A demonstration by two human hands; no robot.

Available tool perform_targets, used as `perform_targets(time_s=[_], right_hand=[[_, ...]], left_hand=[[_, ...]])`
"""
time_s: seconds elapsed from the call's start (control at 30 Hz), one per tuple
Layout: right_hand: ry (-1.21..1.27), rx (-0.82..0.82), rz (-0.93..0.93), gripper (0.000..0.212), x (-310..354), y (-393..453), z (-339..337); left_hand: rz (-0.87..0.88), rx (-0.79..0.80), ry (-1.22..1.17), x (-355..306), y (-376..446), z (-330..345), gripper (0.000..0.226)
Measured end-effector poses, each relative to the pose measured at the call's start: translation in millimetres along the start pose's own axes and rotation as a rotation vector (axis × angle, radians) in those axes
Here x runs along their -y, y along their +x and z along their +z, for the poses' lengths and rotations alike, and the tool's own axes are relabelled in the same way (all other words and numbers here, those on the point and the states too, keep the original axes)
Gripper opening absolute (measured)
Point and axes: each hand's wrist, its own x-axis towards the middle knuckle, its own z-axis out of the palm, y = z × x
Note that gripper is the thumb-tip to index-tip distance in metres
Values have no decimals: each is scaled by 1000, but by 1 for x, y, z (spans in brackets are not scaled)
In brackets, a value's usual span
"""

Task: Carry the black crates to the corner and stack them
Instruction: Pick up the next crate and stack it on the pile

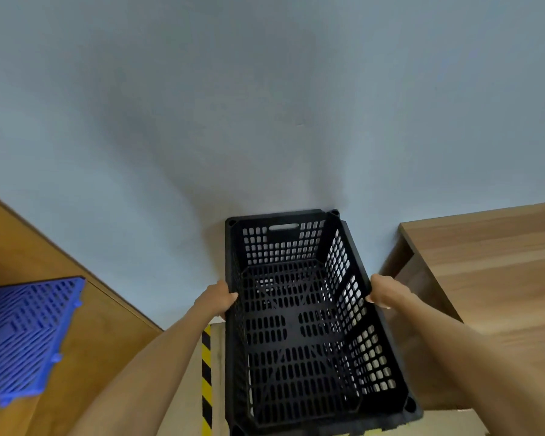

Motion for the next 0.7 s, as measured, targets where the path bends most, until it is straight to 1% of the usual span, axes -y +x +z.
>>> perform_targets(time_s=[0.1, 0.2, 0.23, 0.33, 0.4, 0.43, 0.5, 0.57, 0.7], right_hand=[[-11, -10, -5, 24, -2, -3, -1], [-22, -27, -1, 26, -9, -4, 2], [-26, -36, 1, 26, -13, -4, 2], [-36, -54, 8, 28, -25, -6, 2], [-47, -66, -1, 27, -31, -2, 2], [-52, -72, -12, 25, -33, 1, 1], [-49, -61, -42, 21, -35, 7, -1], [-22, -27, -70, 21, -39, 13, -2], [40, 47, -138, 25, -47, 23, -7]], left_hand=[[9, 22, -50, -4, 0, -2, 18], [14, 60, -86, -12, 1, -3, 11], [19, 67, -83, -16, 0, -2, 11], [7, 65, -87, -29, -3, 5, 22], [-11, 80, -98, -30, -4, 13, 16], [-20, 75, -82, -27, -4, 16, 13], [-39, 28, -15, -16, 4, 23, 29], [-60, -21, 63, -12, 3, 26, 37], [-106, -85, 225, -24, -19, 31, 32]])
